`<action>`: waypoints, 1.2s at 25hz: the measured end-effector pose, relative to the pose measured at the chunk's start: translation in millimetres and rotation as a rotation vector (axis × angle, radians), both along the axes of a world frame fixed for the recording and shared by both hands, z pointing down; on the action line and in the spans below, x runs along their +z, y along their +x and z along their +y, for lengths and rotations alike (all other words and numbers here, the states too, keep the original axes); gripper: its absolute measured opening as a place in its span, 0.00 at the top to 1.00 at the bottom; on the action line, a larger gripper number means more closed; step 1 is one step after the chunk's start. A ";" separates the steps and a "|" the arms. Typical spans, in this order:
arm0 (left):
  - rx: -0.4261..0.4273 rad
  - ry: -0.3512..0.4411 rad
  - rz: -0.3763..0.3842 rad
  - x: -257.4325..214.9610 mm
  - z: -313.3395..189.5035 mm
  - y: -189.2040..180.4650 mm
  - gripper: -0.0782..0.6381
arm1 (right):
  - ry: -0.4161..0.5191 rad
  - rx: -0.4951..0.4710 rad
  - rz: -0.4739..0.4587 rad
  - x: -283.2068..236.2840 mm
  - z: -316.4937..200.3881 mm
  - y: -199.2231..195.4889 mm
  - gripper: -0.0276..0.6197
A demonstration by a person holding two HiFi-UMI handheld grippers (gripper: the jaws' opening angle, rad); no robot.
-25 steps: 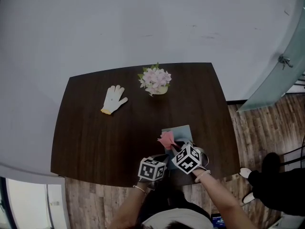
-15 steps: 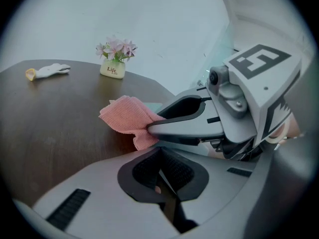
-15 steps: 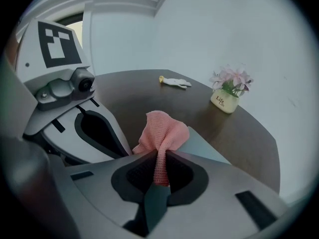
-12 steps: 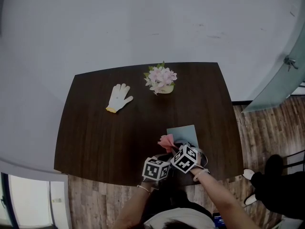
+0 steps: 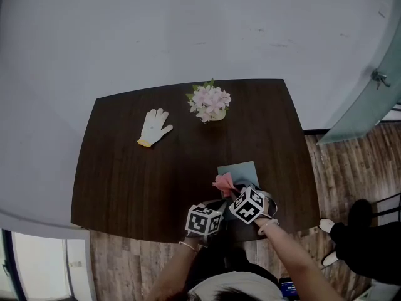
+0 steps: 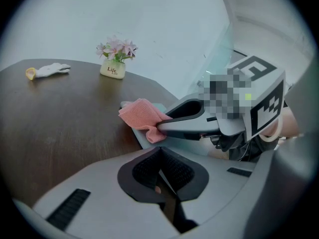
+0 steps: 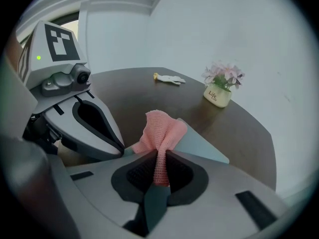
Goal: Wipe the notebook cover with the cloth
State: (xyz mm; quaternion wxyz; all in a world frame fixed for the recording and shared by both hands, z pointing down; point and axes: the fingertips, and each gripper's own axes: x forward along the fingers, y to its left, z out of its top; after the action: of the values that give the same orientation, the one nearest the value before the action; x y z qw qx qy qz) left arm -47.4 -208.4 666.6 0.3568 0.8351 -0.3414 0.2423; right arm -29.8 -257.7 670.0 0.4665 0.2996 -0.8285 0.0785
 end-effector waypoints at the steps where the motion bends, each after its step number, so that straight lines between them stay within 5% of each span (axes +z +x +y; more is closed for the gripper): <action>1: -0.001 -0.001 0.001 -0.1 0.2 0.1 0.87 | 0.000 0.005 0.002 0.1 0.0 3.0 0.88; 30: 0.009 -0.001 -0.002 0.2 1.9 3.7 0.86 | 0.031 0.236 0.086 2.3 -3.9 114.2 0.88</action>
State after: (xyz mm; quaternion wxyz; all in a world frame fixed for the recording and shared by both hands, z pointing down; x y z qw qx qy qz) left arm -43.7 -206.5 666.8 0.3557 0.8362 -0.3380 0.2449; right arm 84.4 -261.6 672.3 0.4847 0.4051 -0.7678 0.1069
